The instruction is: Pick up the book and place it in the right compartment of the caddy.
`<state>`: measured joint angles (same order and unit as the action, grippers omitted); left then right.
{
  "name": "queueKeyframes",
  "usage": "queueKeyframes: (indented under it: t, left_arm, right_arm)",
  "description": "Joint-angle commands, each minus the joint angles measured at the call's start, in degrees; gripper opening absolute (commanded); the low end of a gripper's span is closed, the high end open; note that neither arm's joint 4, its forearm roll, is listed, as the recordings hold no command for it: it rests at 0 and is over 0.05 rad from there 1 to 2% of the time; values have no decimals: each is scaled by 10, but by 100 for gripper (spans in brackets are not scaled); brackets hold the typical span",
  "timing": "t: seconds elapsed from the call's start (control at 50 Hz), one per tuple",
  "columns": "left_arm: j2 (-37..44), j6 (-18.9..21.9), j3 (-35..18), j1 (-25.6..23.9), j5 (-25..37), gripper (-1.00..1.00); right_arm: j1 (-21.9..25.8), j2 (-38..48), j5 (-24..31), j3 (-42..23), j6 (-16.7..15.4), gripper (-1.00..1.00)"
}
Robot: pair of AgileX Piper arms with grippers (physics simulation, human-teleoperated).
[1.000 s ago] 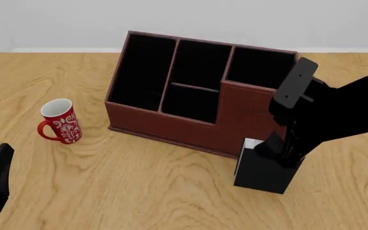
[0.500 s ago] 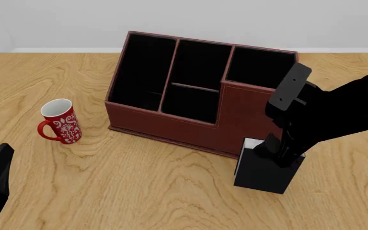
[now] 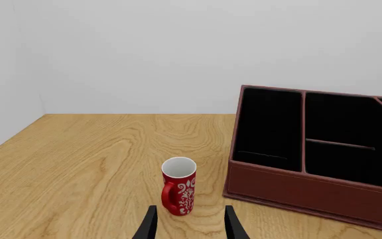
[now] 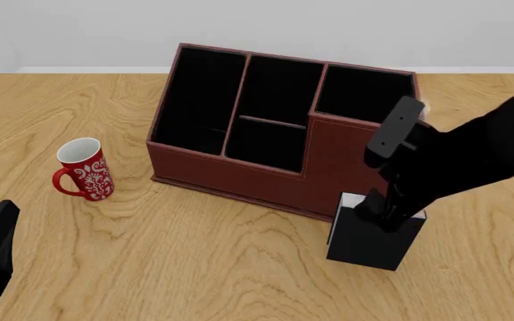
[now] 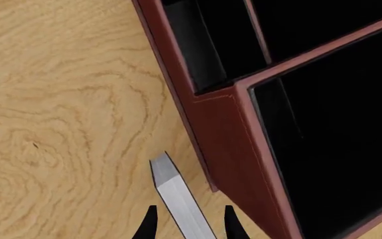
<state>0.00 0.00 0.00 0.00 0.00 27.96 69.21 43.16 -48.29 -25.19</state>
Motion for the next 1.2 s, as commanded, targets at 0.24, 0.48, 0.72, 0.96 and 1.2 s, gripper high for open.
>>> queueKeyframes:
  t: [0.24, 0.48, 0.72, 0.96, 1.2]
  left_arm:
    - [0, 0, 0, 0, 0, 100]
    - [0, 0, 0, 0, 0, 100]
    - [0, 0, 0, 0, 0, 100]
    - [0, 0, 0, 0, 0, 100]
    - [0, 0, 0, 0, 0, 100]
  right_arm:
    - [-3, 30, -23, 8, 3, 100]
    - [13, 31, -38, 26, 20, 100]
    - [22, 35, -50, 41, 31, 100]
    - [22, 55, -70, 57, 35, 100]
    - [30, 71, -83, 70, 35, -100]
